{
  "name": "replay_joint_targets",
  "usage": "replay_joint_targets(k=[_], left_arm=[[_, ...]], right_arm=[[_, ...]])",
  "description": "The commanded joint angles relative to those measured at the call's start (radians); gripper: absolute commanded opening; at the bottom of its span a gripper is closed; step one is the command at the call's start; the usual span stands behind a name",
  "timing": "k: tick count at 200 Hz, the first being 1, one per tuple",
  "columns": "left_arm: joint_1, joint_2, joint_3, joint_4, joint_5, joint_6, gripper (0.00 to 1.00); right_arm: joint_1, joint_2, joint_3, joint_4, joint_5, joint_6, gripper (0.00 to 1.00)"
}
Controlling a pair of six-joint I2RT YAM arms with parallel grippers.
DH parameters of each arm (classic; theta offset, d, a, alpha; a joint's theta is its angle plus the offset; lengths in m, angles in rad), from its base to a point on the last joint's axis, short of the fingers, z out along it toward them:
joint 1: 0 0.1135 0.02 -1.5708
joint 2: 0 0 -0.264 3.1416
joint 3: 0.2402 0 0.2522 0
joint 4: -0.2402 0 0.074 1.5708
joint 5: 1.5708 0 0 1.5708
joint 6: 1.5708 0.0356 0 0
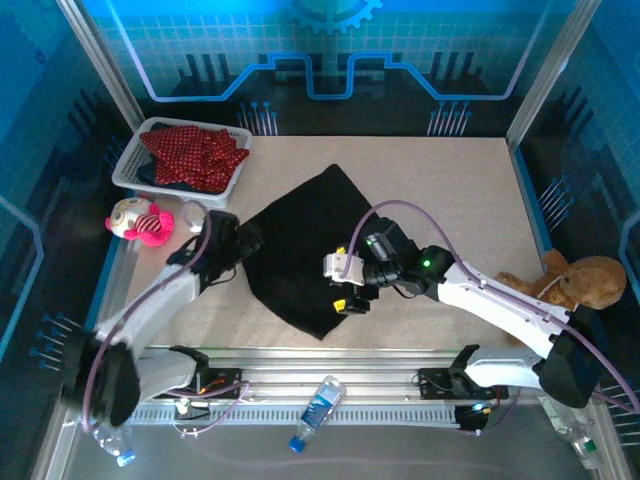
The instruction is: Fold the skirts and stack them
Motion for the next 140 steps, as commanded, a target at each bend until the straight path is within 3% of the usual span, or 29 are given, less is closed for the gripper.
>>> replay_joint_targets(k=[1,16,34,45,59,86,140], left_arm=[[0.0,-0.17,0.005,-0.111,-0.191,-0.105,0.99],[0.0,-0.191,0.007,-0.118,-0.188,-0.11,0.99],[0.0,-0.126,0.033,-0.049,-0.088,-0.099,0.99],[0.0,-0.043,0.073,-0.009,-0.008,-0.1,0.99],[-0.001,0.087,0.129,0.033,0.082,-0.108,0.99],[0.0,0.341,0.251,0.033,0.151,-0.117,0.99],[0.005,0.543,0.226,0.057,0.188,-0.156,0.99]], right_arm=[[-0.057,-0.068,-0.035,0.142,0.054,0.299,1.0],[-0.133,-0.074,-0.11,0.334,0.08,0.535,1.0],[-0.215,-0.028,-0.16,0.496,0.13,0.796,1.0],[-0.235,0.02,-0.154,0.503,0.262,0.969,1.0],[-0.277,0.104,-0.101,0.416,0.295,1.112,1.0],[-0.333,0.289,0.058,0.184,0.217,1.213,1.0],[-0.332,0.507,0.117,0.129,0.106,1.32,1.0]])
